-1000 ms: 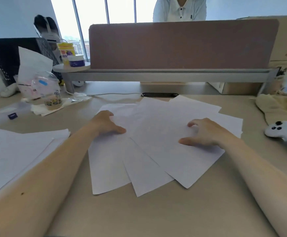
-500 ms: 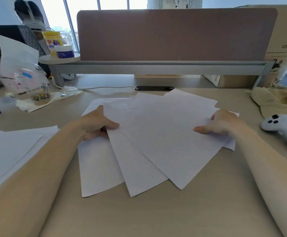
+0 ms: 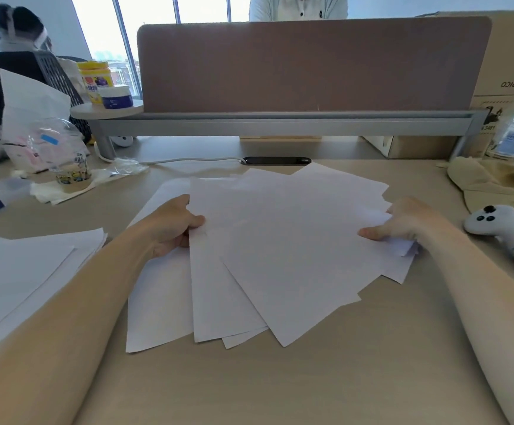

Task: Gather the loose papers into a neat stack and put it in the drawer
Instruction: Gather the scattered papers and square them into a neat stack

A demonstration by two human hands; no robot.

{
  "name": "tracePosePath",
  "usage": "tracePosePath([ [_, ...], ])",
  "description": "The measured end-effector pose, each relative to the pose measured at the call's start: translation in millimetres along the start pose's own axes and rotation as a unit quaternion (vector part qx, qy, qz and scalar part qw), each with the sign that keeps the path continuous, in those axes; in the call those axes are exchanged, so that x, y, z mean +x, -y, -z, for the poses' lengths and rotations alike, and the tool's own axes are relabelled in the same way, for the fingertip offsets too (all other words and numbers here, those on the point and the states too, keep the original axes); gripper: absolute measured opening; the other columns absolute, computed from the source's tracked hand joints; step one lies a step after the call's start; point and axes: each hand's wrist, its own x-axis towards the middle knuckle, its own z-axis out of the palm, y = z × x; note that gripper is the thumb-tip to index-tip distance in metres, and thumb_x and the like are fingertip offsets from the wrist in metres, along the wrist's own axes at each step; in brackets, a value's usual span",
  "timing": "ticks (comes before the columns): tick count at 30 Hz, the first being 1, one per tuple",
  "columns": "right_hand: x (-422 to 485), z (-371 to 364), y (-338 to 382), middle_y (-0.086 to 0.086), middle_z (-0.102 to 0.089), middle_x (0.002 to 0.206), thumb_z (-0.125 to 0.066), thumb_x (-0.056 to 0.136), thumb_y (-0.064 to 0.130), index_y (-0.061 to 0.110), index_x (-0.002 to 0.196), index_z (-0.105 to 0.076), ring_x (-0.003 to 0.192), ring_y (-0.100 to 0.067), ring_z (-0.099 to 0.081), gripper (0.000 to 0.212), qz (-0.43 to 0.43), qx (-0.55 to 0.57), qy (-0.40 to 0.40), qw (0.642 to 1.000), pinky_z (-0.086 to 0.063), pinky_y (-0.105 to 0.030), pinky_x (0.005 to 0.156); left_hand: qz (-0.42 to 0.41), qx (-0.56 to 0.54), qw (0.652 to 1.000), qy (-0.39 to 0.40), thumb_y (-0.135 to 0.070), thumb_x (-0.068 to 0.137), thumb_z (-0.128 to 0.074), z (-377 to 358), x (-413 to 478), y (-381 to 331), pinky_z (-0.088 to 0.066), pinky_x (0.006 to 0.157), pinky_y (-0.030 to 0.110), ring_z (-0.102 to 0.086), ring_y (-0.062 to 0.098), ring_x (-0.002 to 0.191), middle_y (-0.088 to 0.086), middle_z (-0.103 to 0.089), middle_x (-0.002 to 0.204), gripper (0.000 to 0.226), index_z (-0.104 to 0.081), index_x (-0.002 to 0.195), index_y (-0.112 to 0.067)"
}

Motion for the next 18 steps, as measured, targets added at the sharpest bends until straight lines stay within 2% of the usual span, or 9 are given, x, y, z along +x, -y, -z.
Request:
tracePosePath([
  [2,0.2,-1.9,1.7,-0.017,-0.068,0.113,-0.08,0.078,0.027,-0.002,0.107,-0.066,0.081,-0.03,-0.056,0.043,0.081,0.01,-0.035,0.996,-0.037,-0.031,0.059,-0.007,0.008,1.0,0.001,0.004,0.098,-0.042,-0.9,-0.9,-1.1,-0.06,0.069,0.042,-0.069,0.032,0.09,0.014,-0.07,0.11,0.03,-0.059,0.114,-0.015],
  [5,-8.0,-2.2,12.8,-0.025,-0.067,0.1,-0.07,0.085,0.013,-0.005,0.092,-0.069,0.078,-0.038,-0.061,0.02,0.174,0.106,-0.032,0.978,-0.04,-0.032,0.063,-0.01,0.028,1.0,0.003,0.001,0.099,-0.043,-0.5,-4.3,-3.4,-0.055,0.075,0.037,-0.068,0.028,0.087,0.016,-0.071,0.11,0.028,-0.061,0.115,-0.012],
  [7,-12.0,-7.2,23.1,-0.022,-0.069,0.096,-0.071,0.086,0.016,0.0,0.09,-0.072,0.074,-0.032,-0.061,0.017,0.218,0.113,-0.007,0.969,-0.044,-0.034,0.067,-0.017,0.037,0.999,0.017,-0.006,0.1,-0.047,-3.1,-7.0,-4.3,-0.058,0.068,0.028,-0.071,0.021,0.079,0.013,-0.072,0.111,0.022,-0.063,0.114,-0.011],
  [9,-13.3,-19.8,33.2,-0.008,-0.073,0.089,-0.074,0.083,0.021,0.01,0.084,-0.076,0.082,-0.025,-0.065,0.012,0.263,0.072,-0.008,0.962,-0.049,-0.035,0.076,-0.018,0.03,0.998,0.058,-0.021,0.102,-0.049,-10.5,-12.2,-6.0,-0.058,0.063,0.022,-0.073,0.01,0.074,-0.005,-0.077,0.099,0.015,-0.063,0.106,-0.018],
  [11,-15.5,-34.1,43.2,0.004,-0.073,0.085,-0.077,0.08,0.021,0.017,0.078,-0.075,0.085,-0.017,-0.063,0.005,0.284,0.088,-0.035,0.954,-0.047,-0.03,0.073,-0.033,0.079,0.993,0.084,-0.041,0.094,-0.058,-16.0,-19.6,-11.6,-0.057,0.067,0.021,-0.073,0.003,0.078,-0.023,-0.075,0.084,0.01,-0.058,0.1,-0.032],
  [13,-15.9,-43.1,52.4,0.008,-0.071,0.085,-0.077,0.078,0.022,0.02,0.079,-0.073,0.084,-0.013,-0.062,0.005,0.269,0.147,-0.077,0.949,-0.044,-0.022,0.069,-0.072,0.213,0.969,0.101,-0.055,0.074,-0.075,-16.8,-20.2,-12.6,-0.053,0.087,0.03,-0.068,0.014,0.102,-0.015,-0.073,0.104,0.051,-0.057,0.117,-0.035],
  [14,-14.0,-45.1,55.1,0.008,-0.071,0.086,-0.077,0.078,0.028,0.021,0.082,-0.073,0.085,-0.012,-0.063,0.008,0.253,0.188,-0.095,0.944,-0.046,-0.023,0.07,-0.076,0.243,0.962,0.096,-0.05,0.067,-0.081,-14.5,-16.1,-10.9,-0.05,0.092,0.034,-0.065,0.018,0.106,-0.01,-0.071,0.11,0.063,-0.056,0.122,-0.033],
  [15,-13.6,-44.8,57.2,0.009,-0.07,0.088,-0.075,0.078,0.036,0.024,0.086,-0.072,0.086,-0.011,-0.064,0.015,0.231,0.238,-0.105,0.938,-0.049,-0.025,0.073,-0.068,0.242,0.965,0.078,-0.037,0.07,-0.083,-10.2,-12.6,-9.9,-0.049,0.092,0.036,-0.064,0.02,0.105,-0.005,-0.07,0.11,0.059,-0.056,0.122,-0.029],
  [18,-9.5,-37.3,48.8,0.009,-0.068,0.096,-0.067,0.079,0.055,0.025,0.1,-0.069,0.097,-0.016,-0.065,0.036,0.154,0.278,-0.112,0.941,-0.051,-0.033,0.082,-0.045,0.224,0.972,-0.052,-0.015,0.086,-0.071,16.5,-4.8,-9.9,-0.048,0.09,0.037,-0.062,0.027,0.096,0.007,-0.068,0.101,0.024,-0.062,0.108,-0.012],
])
